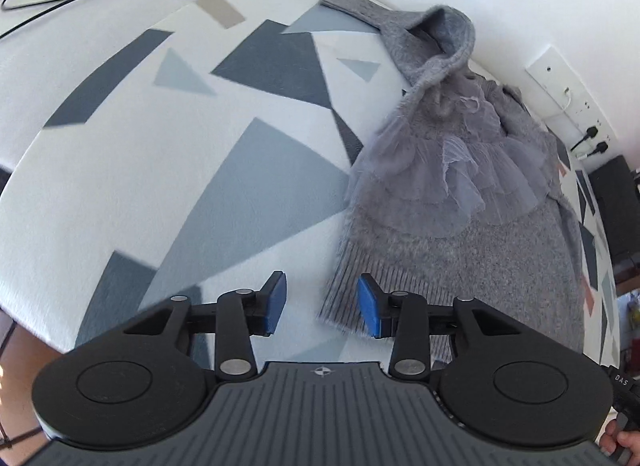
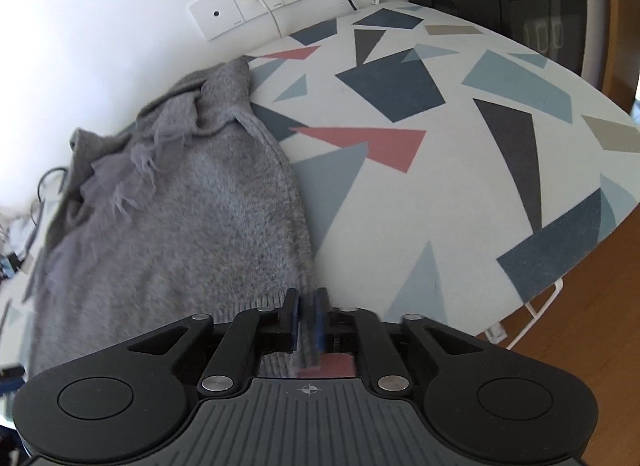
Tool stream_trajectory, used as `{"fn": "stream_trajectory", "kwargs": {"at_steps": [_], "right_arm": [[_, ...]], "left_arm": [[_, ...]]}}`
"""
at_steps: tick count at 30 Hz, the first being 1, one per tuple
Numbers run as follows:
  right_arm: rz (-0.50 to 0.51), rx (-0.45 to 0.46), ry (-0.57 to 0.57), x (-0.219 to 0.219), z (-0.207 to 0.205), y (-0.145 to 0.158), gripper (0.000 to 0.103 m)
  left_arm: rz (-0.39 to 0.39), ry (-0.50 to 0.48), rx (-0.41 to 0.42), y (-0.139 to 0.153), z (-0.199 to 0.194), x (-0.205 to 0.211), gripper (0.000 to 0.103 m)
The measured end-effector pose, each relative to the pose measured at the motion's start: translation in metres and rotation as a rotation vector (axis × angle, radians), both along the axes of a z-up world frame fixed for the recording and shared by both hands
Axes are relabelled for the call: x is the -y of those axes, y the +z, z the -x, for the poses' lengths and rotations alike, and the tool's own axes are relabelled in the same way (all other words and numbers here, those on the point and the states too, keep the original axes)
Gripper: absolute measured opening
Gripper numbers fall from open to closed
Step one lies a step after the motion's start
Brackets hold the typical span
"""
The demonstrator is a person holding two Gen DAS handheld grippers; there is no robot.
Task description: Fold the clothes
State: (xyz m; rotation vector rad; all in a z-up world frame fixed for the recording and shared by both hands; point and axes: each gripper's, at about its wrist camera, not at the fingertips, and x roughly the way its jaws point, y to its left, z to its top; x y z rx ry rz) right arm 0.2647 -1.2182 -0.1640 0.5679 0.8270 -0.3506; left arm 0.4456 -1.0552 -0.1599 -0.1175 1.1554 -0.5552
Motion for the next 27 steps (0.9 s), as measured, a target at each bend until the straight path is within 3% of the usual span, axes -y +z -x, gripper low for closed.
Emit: {"fn": "stream_trajectory", "kwargs": {"at_steps": [5,6,7,9,11,14,20,27], "right_arm": [[0.064,-0.001,0.032,-0.014,-0.002,-0.002,0.032],[0.078,-0.003,0.041,-0.016,-0.003,-0.002,0.034],[0.091,-0.005,0.05,-0.019,-0.005,-0.002,0.034],[0.118,-0.01,0.068,-0.024,-0.007,-0.002,0.029],[0.137,-0.028,0.093,-0.027,-0.01,-0.001,0.011],[0.167,-0.048,0.089,-0.028,-0.01,0.002,0.008],[0.19,-0.083,0.046,-0.024,-0.006,0.007,0.007],[0.198,-0.119,0.043,-0.028,0.004,0.005,0.008]], "left_arm": [[-0.042,-0.077,0.056,-0.003,0.002,0.019,0.037],[-0.051,-0.092,0.064,-0.004,0.002,0.024,0.013],[-0.062,-0.097,0.072,-0.005,0.004,0.027,0.009],[-0.077,-0.105,0.087,-0.005,0.008,0.029,0.006],[-0.07,-0.091,0.084,-0.005,0.012,0.025,0.005],[-0.014,-0.029,0.021,-0.005,0.023,0.014,0.005],[-0.018,-0.067,0.049,0.0,0.063,0.0,0.005],[-0.019,-0.079,-0.009,-0.006,0.065,-0.007,0.009]]}}
